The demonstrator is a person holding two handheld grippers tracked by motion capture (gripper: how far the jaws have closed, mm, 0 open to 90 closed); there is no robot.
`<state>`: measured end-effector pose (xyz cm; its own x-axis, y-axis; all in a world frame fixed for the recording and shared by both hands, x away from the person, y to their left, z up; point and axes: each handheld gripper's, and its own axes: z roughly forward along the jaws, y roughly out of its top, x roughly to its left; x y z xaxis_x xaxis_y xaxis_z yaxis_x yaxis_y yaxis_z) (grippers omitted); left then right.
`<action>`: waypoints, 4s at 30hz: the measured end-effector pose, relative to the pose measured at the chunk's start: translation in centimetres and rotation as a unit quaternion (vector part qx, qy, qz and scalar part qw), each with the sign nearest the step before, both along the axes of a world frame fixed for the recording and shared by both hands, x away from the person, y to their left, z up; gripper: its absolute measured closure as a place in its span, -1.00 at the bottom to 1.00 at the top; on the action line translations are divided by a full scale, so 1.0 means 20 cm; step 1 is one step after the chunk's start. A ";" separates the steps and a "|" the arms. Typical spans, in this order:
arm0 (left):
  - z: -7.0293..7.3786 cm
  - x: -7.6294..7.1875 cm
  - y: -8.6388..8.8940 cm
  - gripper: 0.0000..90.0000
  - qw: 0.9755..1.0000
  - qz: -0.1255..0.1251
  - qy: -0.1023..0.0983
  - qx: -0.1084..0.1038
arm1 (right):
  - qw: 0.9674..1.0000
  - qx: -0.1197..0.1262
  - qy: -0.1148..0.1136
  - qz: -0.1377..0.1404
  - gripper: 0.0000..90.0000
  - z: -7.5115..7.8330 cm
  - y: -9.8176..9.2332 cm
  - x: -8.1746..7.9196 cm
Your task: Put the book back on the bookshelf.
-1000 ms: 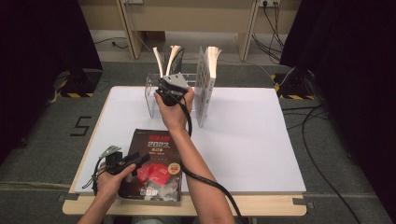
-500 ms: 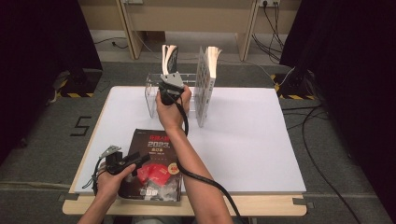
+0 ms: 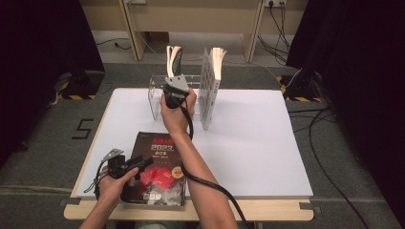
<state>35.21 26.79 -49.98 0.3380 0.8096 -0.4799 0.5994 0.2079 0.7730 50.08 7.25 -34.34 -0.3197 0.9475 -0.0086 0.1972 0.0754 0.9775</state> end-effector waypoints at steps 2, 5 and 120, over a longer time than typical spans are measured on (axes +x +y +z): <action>0.00 0.00 0.00 -0.18 1.000 0.000 0.000 0.000 | 1.000 0.000 -0.002 0.001 0.70 0.00 0.00 0.00; 0.00 0.00 0.00 -0.18 1.000 0.001 0.000 -0.001 | 1.000 -0.009 -0.002 0.000 0.70 0.00 -0.01 0.00; -0.01 0.00 -0.01 -0.18 1.000 -0.004 0.000 -0.002 | 0.997 0.018 0.060 -0.052 0.58 0.12 -0.25 0.00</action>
